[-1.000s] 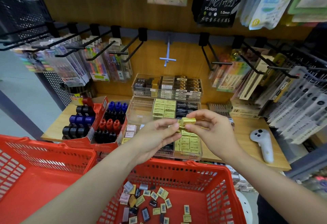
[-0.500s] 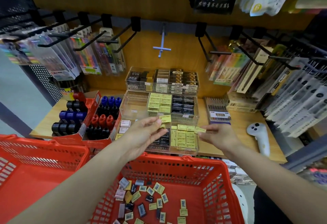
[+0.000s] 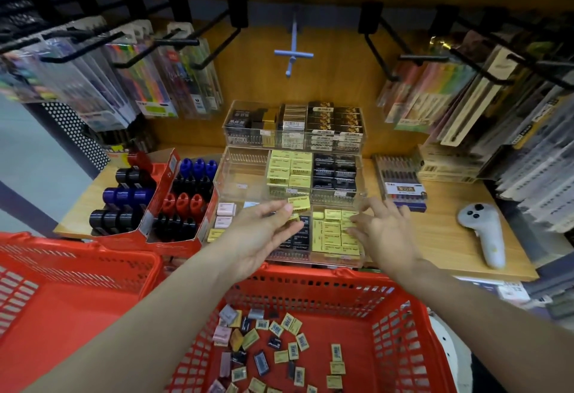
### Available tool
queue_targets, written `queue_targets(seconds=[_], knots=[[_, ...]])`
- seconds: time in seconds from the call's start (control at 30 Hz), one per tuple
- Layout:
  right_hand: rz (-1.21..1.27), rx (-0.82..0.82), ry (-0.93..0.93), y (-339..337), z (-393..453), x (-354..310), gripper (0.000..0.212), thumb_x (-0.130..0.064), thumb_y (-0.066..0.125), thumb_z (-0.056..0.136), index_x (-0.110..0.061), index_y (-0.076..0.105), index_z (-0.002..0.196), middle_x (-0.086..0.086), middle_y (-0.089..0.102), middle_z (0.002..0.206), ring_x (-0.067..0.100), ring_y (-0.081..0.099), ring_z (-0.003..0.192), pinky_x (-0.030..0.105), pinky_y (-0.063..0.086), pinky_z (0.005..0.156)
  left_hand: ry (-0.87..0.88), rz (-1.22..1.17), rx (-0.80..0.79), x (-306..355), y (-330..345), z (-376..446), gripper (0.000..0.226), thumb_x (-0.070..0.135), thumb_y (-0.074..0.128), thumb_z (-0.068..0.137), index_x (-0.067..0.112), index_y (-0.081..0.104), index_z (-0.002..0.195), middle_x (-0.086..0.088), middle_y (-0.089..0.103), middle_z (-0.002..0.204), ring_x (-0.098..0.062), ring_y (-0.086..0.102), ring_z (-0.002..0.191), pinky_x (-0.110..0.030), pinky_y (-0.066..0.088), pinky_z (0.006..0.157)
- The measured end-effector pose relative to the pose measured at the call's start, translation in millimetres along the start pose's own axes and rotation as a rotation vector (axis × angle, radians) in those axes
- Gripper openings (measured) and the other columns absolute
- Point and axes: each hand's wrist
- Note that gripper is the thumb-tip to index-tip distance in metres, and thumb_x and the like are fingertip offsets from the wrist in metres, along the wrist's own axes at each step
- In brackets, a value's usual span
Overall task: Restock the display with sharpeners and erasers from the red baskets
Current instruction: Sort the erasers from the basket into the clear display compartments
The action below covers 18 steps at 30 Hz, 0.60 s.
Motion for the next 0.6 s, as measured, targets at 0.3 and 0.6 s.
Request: queue_targets(seconds=[0.3,0.6], knots=[[0.941,-0.016,-0.245,-50.3,11.7,-41.2,0.055,-0.038,0.075,0.081,-0.022,0.062,0.131,-0.012,0.057,0.119,0.004,0.062,0.101,0.013,0.052,0.084,0.015,0.133,-0.039,-8.3,10.8,-2.0,0.035,0.008,0.061,0.094,0.003,0.055,0.127,-0.005,0.056,0.121,-0.014,0.071,0.093,-0.018,0.058,0.076],[0.515,-0.045,-0.019,-25.8,10.4,-21.7,0.033,-0.027,0.071,0.087,-0.018,0.069,0.118,-0.002,0.065,0.115,0.012,0.059,0.107,0.026,0.046,0.1,0.002,0.292,0.058,-7.2,3.1,-4.2,0.036,-0.013,0.053,0.093,0.008,0.065,0.12,-0.019,0.049,0.138,-0.017,0.069,0.1,-0.024,0.056,0.09]])
Point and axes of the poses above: each hand's wrist, its own z-axis towards the middle knuckle, its own y-axis out of the palm, x = y × z
